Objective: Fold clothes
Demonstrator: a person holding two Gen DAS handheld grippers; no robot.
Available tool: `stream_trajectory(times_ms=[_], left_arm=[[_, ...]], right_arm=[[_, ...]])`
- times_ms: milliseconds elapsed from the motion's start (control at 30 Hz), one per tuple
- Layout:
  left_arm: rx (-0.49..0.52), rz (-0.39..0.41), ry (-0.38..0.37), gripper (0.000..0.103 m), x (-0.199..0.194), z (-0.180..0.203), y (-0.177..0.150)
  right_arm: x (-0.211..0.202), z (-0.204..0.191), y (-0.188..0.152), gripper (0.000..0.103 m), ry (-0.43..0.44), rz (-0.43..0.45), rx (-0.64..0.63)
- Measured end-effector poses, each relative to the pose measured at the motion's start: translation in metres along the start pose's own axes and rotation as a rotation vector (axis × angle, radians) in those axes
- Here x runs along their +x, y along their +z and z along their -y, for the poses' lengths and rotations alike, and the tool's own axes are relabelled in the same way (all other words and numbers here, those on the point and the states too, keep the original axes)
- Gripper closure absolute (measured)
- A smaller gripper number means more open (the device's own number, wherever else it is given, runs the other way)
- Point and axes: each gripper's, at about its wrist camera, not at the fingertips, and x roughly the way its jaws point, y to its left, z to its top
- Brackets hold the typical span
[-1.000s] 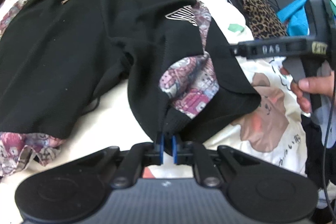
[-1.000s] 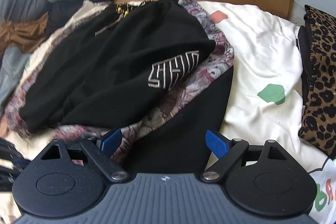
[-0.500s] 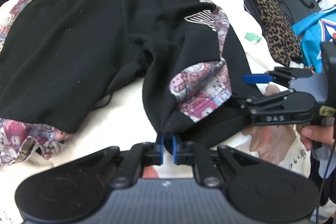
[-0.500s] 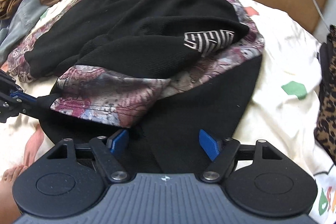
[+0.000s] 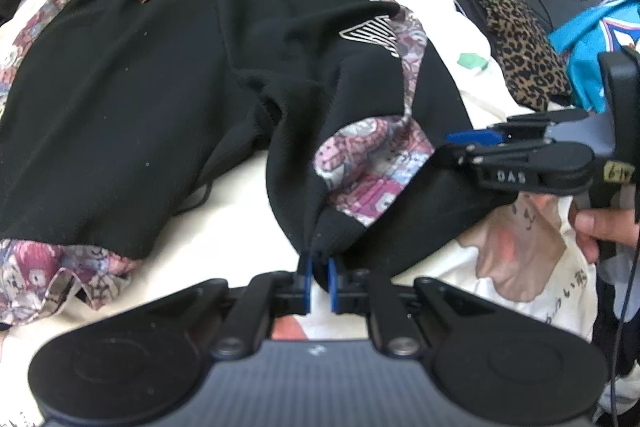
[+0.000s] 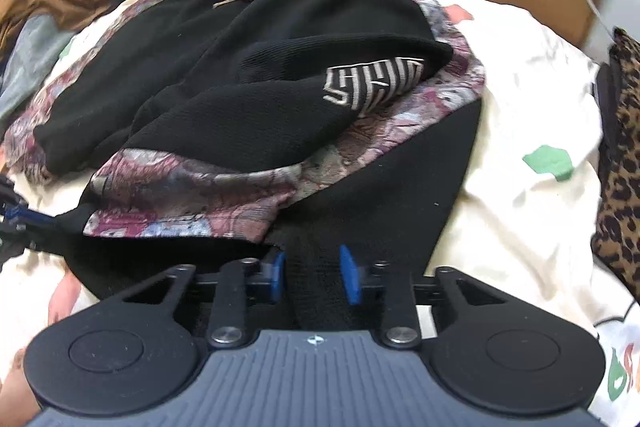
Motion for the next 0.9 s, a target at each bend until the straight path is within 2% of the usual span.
stream_trajectory(times_ms=[100,167,300,567,800,833,900], left_arm=[[0.005,0.000,0.002,0.094,-0.001,0.001,0.000],[0.005,-0.003,0.005,0.094,-0.002,0.001,-0.001],[0.010,-0.005,0.009,0.095,-0.005,0.003,0.000],[0.002,0.000,-0.014,0.095,-0.009,0.008,0.004],[0.003,-0.008,-0.015,0.095,-0.008,0.014,0.001],[0.004,-0.009,-0.016,0.095,-0.008,0.015,0.001],[0.014,-0.010,-0.016,0.095,-0.009,0.016,0.001]], right_arm=[[0.000,0.006,-0.001,0.089,-0.013,0.001,0.017],[0.000,0.009,-0.003,0.100,-0.021,-0.005,0.020],[-0.008,0.018,-0.006,0.102,-0.058,0.021,0.038],[-0.036,0.060,-0.025,0.103,-0.126,0.078,0.190],[-0.041,0.095,-0.045,0.100,-0.148,0.064,0.336],[-0.042,0.097,-0.047,0.096,-0.142,0.066,0.341],[-0.046,0.095,-0.051,0.082,-0.137,0.079,0.325]])
